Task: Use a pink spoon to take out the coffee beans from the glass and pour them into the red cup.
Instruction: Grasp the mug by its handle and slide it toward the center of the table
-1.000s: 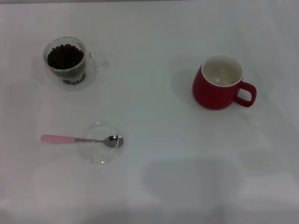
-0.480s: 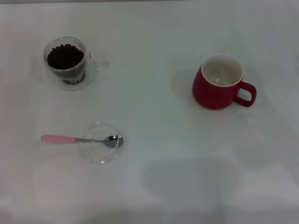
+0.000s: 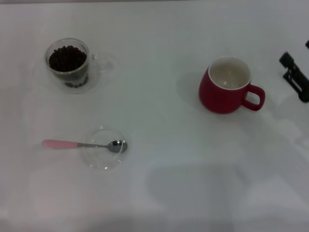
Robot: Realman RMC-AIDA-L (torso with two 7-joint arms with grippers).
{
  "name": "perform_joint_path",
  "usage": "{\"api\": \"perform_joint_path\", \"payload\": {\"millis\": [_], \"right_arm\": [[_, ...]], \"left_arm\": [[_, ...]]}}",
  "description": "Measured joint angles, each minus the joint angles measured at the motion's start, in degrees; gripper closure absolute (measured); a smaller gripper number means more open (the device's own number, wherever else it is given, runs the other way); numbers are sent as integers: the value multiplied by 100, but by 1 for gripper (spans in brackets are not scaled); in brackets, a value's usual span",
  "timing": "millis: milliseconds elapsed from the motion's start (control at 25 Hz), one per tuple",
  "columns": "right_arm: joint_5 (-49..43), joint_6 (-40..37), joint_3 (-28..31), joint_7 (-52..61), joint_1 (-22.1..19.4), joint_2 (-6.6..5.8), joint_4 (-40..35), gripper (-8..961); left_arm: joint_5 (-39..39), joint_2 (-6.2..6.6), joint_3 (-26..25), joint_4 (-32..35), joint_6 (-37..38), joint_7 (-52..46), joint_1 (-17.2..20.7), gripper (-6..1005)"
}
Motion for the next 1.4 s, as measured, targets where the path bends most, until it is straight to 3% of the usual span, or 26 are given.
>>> {"api": "perform_joint_path", "payload": {"millis": [360, 880, 1400], "right_arm": [[-8, -104, -634, 21, -452, 19, 69, 246], [-221, 818, -804, 28, -389, 85, -19, 246], [-310, 1977, -1120, 252, -376, 90, -882, 247]], "left_arm": [[10, -7, 13, -151, -22, -21, 36, 108], [183, -7, 22, -299, -25, 0, 82, 108], [251, -12, 21, -299, 196, -24, 320, 109]]}}
